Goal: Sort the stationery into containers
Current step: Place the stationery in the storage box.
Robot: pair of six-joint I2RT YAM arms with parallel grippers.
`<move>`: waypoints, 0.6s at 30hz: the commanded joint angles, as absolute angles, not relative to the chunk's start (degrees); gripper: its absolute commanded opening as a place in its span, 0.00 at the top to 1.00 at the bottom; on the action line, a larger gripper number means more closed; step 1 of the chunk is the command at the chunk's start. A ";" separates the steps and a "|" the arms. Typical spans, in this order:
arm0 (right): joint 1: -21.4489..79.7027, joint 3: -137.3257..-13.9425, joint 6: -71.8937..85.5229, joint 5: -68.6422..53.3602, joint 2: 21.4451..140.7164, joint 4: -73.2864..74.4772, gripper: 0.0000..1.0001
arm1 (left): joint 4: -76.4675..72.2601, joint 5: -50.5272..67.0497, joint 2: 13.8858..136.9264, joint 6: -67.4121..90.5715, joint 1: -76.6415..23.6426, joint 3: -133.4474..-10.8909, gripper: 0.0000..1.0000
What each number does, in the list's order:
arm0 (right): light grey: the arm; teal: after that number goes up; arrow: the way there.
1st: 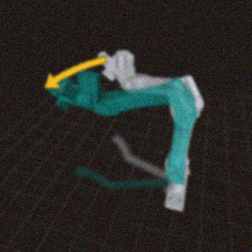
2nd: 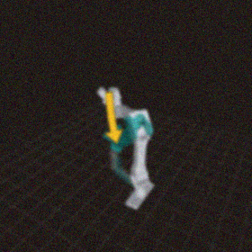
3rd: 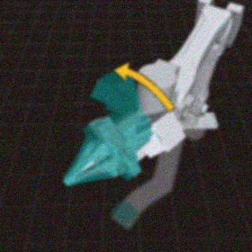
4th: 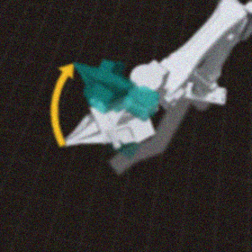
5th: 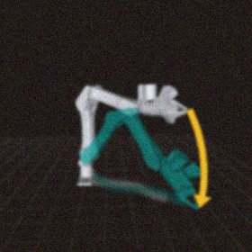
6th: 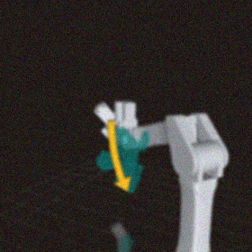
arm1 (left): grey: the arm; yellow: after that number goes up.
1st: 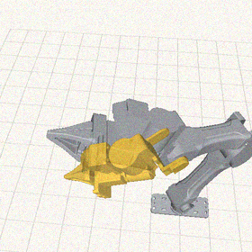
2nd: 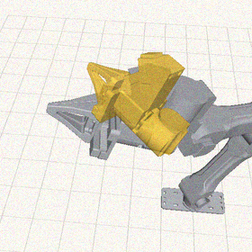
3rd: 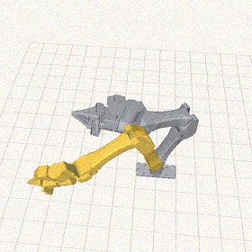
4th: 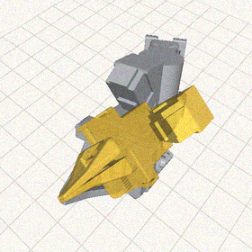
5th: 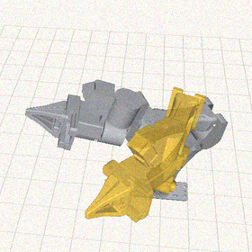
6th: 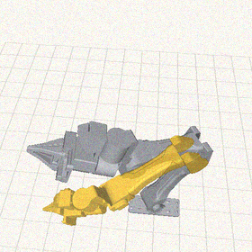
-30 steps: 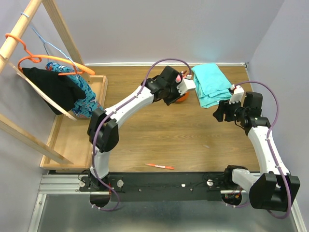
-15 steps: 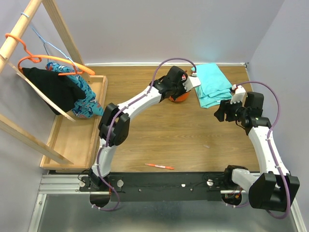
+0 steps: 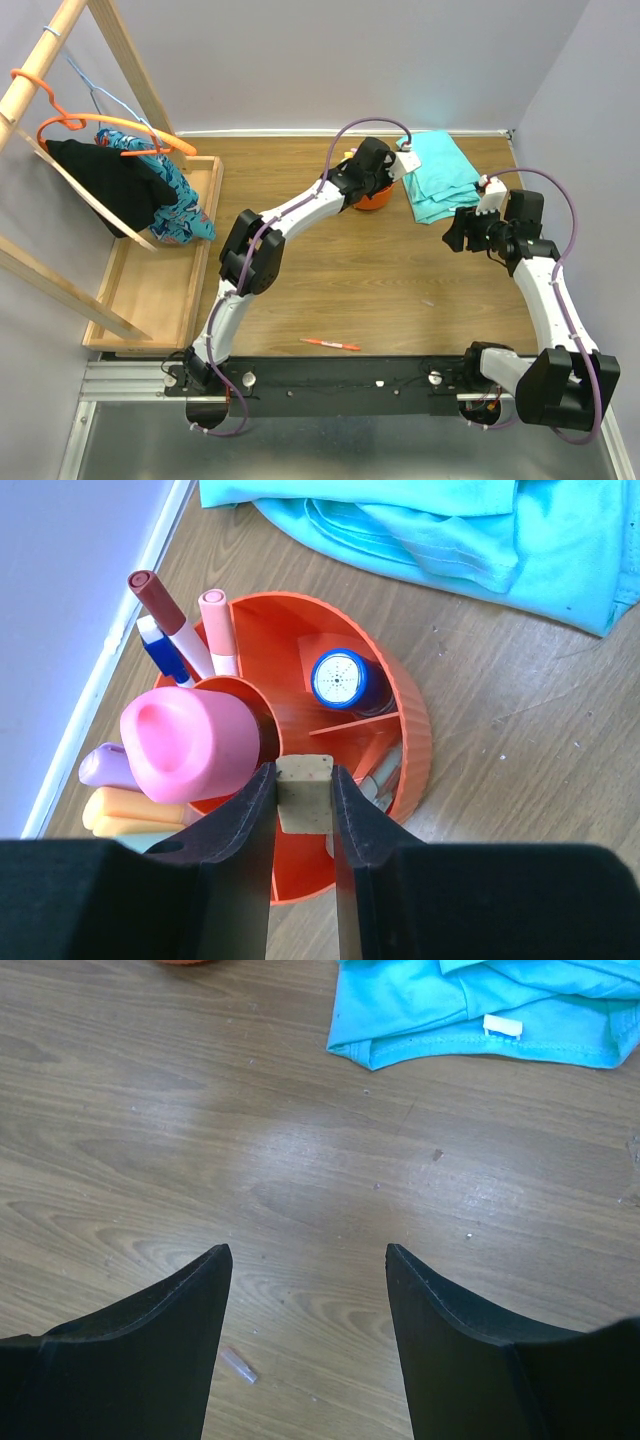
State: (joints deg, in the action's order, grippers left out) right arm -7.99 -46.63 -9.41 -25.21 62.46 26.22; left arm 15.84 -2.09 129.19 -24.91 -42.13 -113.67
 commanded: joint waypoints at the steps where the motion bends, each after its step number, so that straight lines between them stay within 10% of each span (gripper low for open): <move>1: -8.44 -47.73 -9.23 -24.70 63.02 25.93 0.29 | 14.67 -4.83 130.43 -23.12 -42.45 -114.00 0.67; 18: -8.53 -47.81 -9.75 -25.14 62.93 26.72 0.29 | 22.67 -3.25 121.94 -17.32 -42.36 -114.35 0.56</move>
